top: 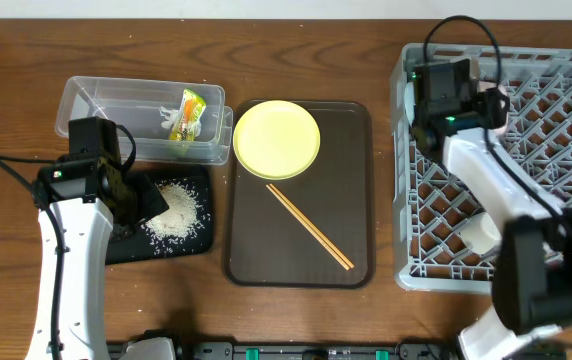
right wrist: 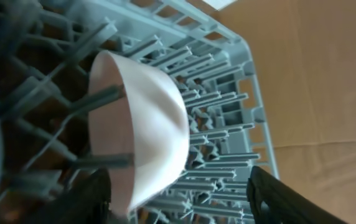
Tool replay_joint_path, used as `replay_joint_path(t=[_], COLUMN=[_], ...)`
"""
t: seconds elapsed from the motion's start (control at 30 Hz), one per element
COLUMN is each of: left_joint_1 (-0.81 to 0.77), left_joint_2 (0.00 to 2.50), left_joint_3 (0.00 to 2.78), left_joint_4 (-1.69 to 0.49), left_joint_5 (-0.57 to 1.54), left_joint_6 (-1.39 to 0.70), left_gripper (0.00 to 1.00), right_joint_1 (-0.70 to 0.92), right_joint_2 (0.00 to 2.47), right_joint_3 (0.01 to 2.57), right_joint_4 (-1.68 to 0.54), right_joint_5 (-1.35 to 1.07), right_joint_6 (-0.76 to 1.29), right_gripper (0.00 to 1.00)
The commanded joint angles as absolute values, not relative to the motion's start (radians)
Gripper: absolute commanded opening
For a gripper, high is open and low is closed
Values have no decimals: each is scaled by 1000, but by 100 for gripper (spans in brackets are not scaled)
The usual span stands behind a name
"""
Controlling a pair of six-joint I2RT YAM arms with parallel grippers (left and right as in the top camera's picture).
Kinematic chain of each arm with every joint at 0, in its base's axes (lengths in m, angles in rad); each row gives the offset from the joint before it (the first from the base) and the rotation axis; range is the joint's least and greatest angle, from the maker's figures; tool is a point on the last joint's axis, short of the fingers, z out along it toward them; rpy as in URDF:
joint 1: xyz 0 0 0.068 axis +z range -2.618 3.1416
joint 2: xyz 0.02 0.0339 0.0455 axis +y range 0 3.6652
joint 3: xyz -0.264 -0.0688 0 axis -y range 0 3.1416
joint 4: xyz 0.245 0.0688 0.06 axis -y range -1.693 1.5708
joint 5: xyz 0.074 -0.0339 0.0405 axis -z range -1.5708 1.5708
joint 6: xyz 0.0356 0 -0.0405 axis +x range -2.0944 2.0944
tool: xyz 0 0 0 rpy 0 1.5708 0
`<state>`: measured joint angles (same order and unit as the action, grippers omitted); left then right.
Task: Sort waste into correct bins and load items into the dishwasher rack
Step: 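Move the right gripper back to the chopsticks on the brown tray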
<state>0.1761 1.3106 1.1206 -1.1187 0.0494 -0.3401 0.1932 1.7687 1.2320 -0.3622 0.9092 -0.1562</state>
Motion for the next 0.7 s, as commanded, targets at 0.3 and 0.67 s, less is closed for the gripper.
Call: replay_joint_path(t=[0.3,0.67], left_joint_1=[180,180], left_joint_2=[1298,1298], left_joint_3=[1117,1117], left_joint_4=[-1121,-1121], left_joint_5=[44,44], left_joint_6=[-349,-350], left_gripper=[62,62], right_joint_1=[233,437], right_joint_2=[1419,1498], right_joint_3=[1235,1230], right_joint_4=[-670,-903], right_joint_5=[-159,-364], right_joint_6=[-27,-167], right_gripper=[74,72])
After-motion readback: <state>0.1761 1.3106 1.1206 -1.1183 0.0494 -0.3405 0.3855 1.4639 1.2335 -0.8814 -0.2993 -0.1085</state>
